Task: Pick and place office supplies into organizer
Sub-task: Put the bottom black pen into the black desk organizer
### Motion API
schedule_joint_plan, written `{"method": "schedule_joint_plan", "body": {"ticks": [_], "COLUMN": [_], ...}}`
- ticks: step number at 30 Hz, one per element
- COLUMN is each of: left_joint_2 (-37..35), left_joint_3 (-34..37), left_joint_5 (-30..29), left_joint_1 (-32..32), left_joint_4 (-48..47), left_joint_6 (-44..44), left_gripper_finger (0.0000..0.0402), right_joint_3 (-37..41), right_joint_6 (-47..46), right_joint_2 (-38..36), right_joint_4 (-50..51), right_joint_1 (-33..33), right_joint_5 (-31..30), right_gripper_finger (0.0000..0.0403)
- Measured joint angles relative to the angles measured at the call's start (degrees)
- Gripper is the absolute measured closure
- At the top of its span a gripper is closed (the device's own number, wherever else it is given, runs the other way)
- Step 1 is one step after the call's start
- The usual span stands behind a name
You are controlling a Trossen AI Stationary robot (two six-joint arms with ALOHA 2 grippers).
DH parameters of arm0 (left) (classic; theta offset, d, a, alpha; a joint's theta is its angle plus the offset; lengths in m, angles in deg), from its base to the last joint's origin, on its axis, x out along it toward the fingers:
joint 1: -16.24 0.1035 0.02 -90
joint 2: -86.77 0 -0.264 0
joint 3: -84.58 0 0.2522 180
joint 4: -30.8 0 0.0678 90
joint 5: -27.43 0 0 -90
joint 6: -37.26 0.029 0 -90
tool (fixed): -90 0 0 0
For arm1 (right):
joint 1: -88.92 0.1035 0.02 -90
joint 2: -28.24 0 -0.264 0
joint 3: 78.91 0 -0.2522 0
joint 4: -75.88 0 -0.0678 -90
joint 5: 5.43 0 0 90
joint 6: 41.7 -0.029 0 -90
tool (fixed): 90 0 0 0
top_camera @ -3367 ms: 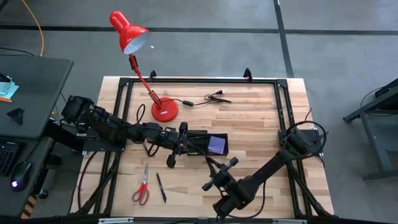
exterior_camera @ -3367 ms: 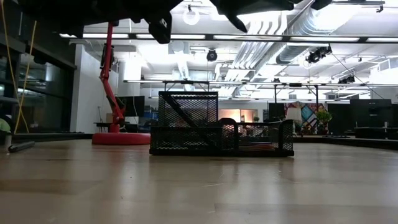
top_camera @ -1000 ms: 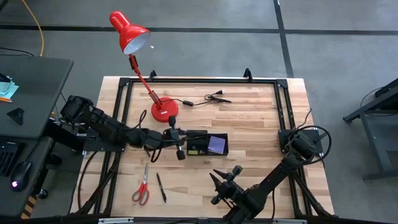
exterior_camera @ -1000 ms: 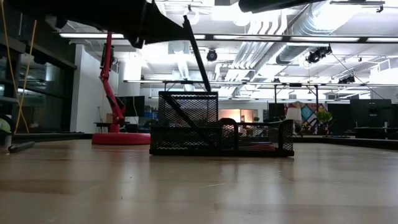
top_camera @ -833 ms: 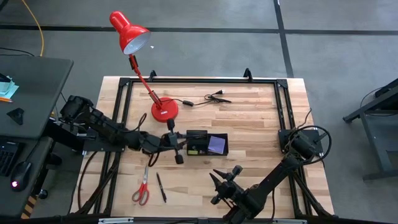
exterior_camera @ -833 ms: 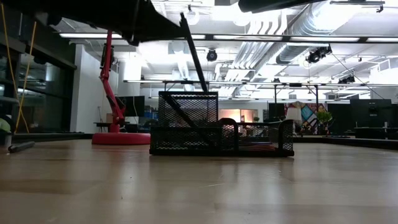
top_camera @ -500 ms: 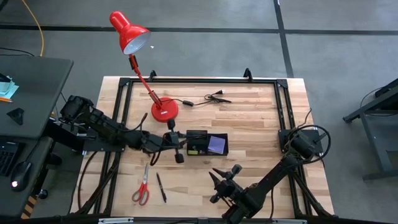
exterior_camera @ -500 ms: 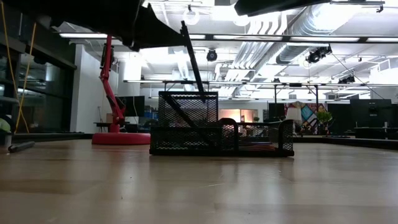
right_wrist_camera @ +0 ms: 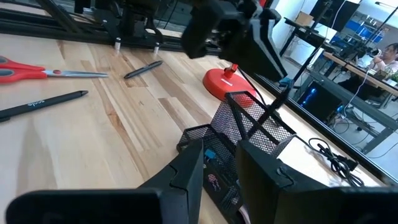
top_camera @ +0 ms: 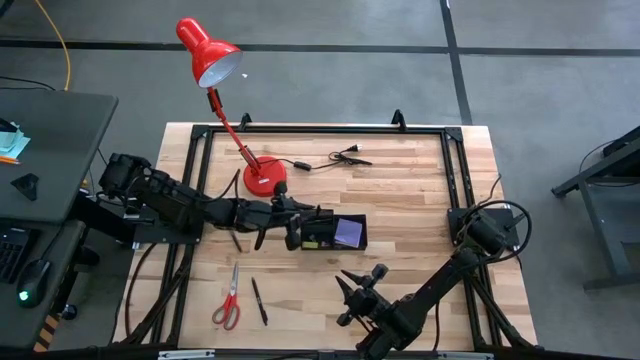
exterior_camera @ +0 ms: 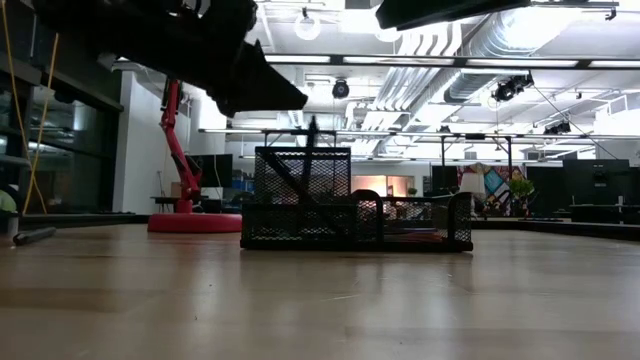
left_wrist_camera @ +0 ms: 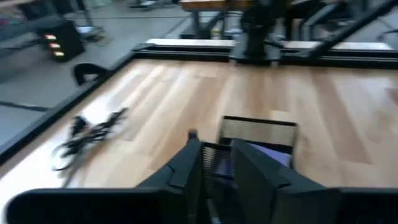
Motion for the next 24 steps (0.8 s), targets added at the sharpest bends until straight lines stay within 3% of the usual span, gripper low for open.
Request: {"method": "schedule_joint_plan", "body": {"ticks": [6, 10, 14, 24], "left_joint_2": [0.0, -0.3, -0.9, -0.9], "left_joint_3": [0.0, 0.0, 0.0, 0.0], "left_joint_5": [2.3, 8.3, 13.2, 12.3], "left_joint_1": [-0.9, -3.0, -6.9, -19.1], "left_joint_4": [3.0, 5.5, 4.3, -2.3], "left_joint_6": [-0.5, -1.7, -3.4, -4.5], "left_gripper_finger": [0.0241, 0.0215, 0.0213, 0.0229], "right_joint_3": [0.0, 0.0, 0.0, 0.0], "right_joint_6": [0.0, 0.0, 0.1, -3.0], "right_joint_2": [0.0, 0.0, 0.1, 0.2], "right_joint_4": [0.0, 0.1, 2.8, 3.2], "right_joint_1": [0.0, 0.0, -0.4, -2.9], "right_joint_5": [0.0, 0.0, 0.5, 8.4], "right_gripper_finger": [0.0316, 0.0316, 0.0315, 0.0315]}}
